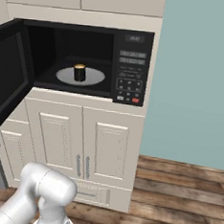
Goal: Pick the mug from the counter and place it inside the microwave. Then close the microwave.
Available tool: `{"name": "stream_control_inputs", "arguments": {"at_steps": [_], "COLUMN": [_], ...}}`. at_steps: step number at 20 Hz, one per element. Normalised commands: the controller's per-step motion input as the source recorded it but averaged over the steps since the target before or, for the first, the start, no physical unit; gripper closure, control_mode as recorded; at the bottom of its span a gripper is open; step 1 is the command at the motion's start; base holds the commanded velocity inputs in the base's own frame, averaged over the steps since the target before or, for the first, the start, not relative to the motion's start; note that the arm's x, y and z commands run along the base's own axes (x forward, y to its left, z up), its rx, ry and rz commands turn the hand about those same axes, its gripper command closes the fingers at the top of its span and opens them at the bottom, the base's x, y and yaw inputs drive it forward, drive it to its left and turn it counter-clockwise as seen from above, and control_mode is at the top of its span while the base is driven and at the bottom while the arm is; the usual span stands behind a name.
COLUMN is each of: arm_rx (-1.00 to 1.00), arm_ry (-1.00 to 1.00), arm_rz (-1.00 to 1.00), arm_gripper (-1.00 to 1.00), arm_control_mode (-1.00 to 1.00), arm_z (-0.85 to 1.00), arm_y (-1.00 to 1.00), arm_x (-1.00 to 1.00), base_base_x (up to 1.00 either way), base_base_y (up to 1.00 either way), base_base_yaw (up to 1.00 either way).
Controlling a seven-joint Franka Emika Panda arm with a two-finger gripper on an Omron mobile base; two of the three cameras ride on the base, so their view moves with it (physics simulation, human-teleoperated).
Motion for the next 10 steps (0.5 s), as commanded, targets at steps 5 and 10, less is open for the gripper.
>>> {"name": "stream_control_inputs", "arguments": {"at_steps": [5,10], "arm_rx": [0.00,0.00], "arm_ry": [0.00,0.00], "arm_rz": [0.00,0.00], "arm_gripper": [-1.00,-1.00], "arm_control_mode": [-1.00,-1.00], "arm_z": [-0.13,-0.17], "arm_y": [0.00,0.11], "arm_x": [0.06,0.34], "base_base_x": [0.00,0.00], "base_base_y": [0.00,0.00], "base_base_yaw": [0.00,0.00]}}
